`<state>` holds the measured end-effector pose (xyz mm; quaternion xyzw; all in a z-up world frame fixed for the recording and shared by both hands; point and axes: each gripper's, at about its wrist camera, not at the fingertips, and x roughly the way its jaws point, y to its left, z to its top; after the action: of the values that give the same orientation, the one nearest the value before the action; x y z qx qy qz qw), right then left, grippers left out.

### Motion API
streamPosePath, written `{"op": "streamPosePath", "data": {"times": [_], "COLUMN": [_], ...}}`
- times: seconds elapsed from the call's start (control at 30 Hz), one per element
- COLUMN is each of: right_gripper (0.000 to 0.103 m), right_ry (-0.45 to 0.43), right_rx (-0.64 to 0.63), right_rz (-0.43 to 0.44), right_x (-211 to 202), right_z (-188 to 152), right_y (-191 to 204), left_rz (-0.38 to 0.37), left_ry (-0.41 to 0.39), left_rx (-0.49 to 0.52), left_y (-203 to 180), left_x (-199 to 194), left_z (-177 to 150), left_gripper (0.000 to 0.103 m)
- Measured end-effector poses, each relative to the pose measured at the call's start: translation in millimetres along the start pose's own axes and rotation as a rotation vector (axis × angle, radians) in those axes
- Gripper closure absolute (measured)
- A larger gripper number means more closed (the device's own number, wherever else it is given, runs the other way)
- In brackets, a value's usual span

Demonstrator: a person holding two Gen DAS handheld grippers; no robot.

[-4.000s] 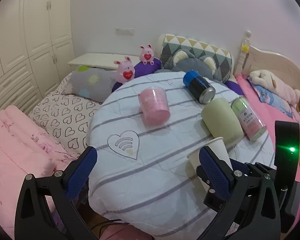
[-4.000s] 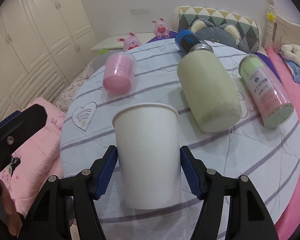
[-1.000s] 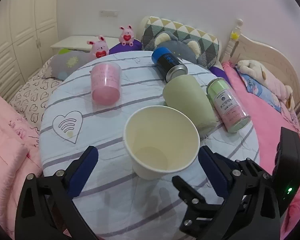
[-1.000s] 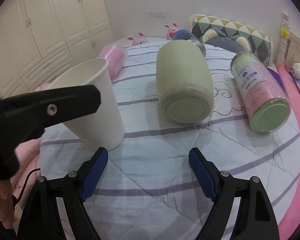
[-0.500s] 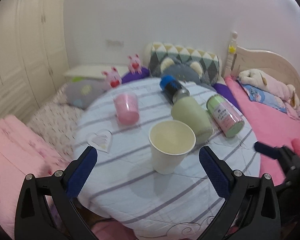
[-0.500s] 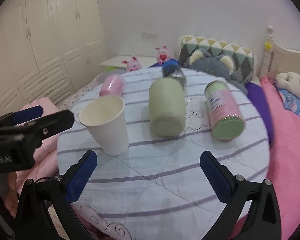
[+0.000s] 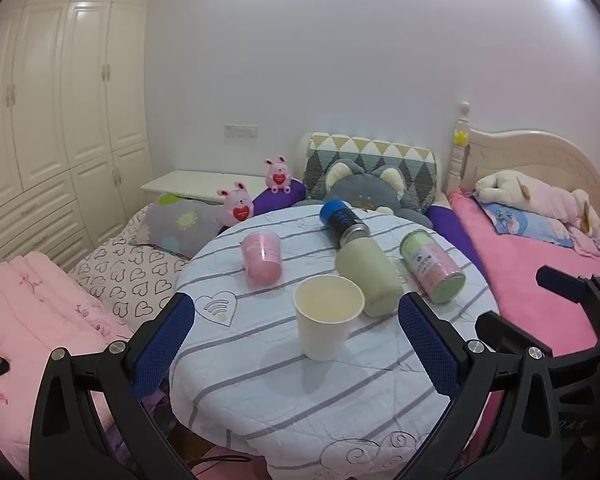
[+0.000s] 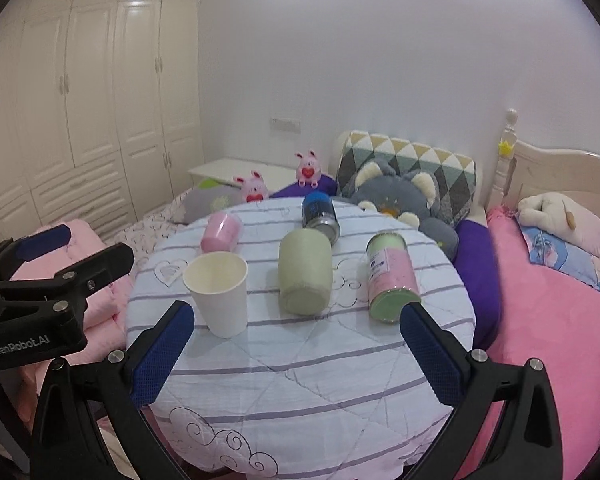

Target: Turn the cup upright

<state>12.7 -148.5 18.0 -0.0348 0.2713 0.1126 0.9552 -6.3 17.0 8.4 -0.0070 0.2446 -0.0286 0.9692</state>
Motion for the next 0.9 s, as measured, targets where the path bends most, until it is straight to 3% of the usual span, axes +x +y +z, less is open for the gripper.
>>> {"op": "streamPosePath", "data": {"times": [0.33,0.9], "right_gripper": [0.0,0.0], "right_ry": [-0.037,-0.057], "right_rx": [-0.003,0.033], "right_rz": [-0.031,-0.005], "right_x": [-14,-22], "right_z": [-3,-11], "right_y": [-15,-34], "left_rz": [0.029,0.095], "left_ry": [-0.031,-0.091], "left_rx": [0.019,0.048], "left_y": [-15,-37], "left_x": [-13,-22], "left_z": [0,-3], "left_gripper": [0.0,0.0]}}
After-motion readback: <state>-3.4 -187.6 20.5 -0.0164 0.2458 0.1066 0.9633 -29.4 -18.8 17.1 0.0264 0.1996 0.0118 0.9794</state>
